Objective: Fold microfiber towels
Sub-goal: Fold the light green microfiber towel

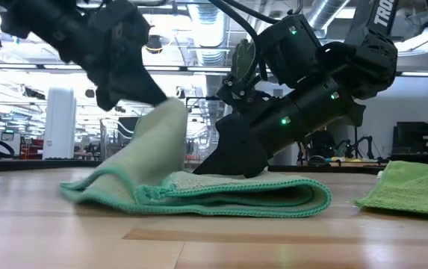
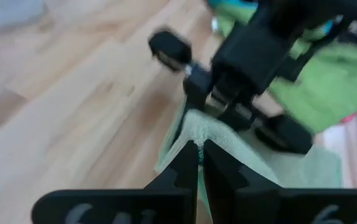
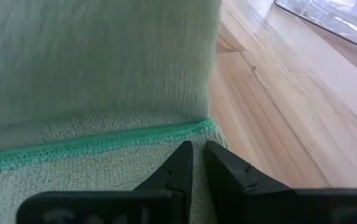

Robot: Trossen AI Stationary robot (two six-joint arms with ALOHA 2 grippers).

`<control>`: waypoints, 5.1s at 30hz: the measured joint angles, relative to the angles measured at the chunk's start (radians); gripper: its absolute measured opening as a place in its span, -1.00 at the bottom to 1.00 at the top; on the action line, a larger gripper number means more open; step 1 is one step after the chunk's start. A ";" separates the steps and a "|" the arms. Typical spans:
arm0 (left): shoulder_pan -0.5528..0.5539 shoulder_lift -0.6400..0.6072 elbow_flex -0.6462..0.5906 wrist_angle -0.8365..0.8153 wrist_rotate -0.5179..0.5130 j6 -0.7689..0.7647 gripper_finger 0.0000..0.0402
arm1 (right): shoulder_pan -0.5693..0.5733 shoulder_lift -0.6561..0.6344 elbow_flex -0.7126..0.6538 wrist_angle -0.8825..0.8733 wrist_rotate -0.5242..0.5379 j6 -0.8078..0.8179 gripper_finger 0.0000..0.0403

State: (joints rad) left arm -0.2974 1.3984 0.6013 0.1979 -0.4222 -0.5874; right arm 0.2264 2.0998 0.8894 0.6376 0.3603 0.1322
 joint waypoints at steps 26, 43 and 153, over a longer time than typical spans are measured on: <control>0.067 0.256 0.130 0.154 0.089 0.063 -0.98 | 0.060 -0.247 -0.016 -0.273 0.072 0.017 -0.66; 0.088 0.343 0.176 0.151 0.058 0.023 -0.98 | 0.206 -0.222 -0.054 -0.464 0.212 0.241 -0.66; -0.324 0.445 0.374 -0.357 -0.169 -0.178 -0.98 | 0.210 -0.150 -0.054 -0.367 0.175 0.260 -0.66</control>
State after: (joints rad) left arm -0.6209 1.8431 0.9753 -0.1596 -0.5910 -0.7656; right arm 0.4366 1.9495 0.8356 0.2710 0.5348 0.3923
